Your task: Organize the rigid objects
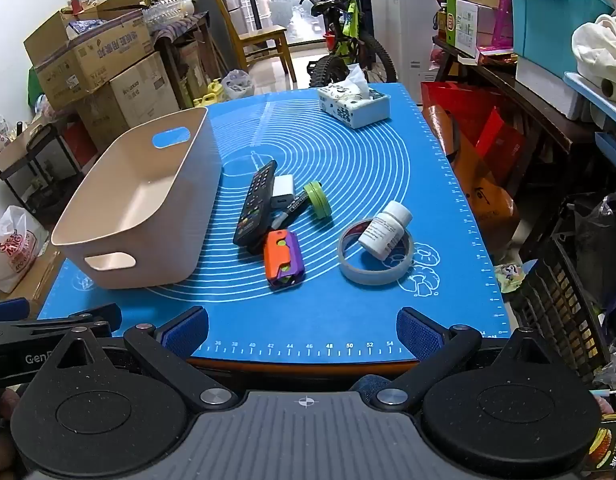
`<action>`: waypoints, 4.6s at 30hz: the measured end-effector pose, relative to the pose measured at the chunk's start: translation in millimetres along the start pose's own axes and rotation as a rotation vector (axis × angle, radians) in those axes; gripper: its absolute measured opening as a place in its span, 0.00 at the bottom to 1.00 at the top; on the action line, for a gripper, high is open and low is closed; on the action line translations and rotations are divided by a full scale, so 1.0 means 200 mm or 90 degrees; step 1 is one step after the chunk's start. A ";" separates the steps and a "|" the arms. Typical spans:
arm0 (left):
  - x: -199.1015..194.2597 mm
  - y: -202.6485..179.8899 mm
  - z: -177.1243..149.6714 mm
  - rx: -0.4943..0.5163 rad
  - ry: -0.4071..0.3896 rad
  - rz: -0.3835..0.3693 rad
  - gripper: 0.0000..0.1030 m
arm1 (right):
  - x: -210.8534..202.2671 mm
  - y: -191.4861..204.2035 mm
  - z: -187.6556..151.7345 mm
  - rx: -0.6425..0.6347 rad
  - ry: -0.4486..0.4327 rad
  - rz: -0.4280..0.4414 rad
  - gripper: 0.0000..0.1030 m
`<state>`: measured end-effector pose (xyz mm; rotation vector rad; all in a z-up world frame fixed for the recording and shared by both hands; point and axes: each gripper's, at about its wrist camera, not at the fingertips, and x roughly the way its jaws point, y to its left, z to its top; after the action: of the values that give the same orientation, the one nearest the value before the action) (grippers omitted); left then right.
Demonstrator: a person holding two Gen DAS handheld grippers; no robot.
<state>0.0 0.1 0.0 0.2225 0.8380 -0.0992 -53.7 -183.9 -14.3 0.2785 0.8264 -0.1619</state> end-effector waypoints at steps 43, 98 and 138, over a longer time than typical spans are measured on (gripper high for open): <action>0.00 0.00 0.00 0.004 0.001 0.003 1.00 | 0.00 0.00 0.00 0.007 -0.002 0.010 0.97; 0.02 -0.02 -0.01 0.000 -0.001 0.002 1.00 | -0.01 0.01 0.00 0.011 -0.005 0.009 0.97; 0.63 0.67 0.68 -0.082 0.064 0.023 0.99 | 0.58 -0.28 0.39 0.163 0.037 -0.141 0.97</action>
<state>206.3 97.7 15.4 0.1225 0.9362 0.0001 65.3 -264.4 -59.8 0.4335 0.8941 -0.4703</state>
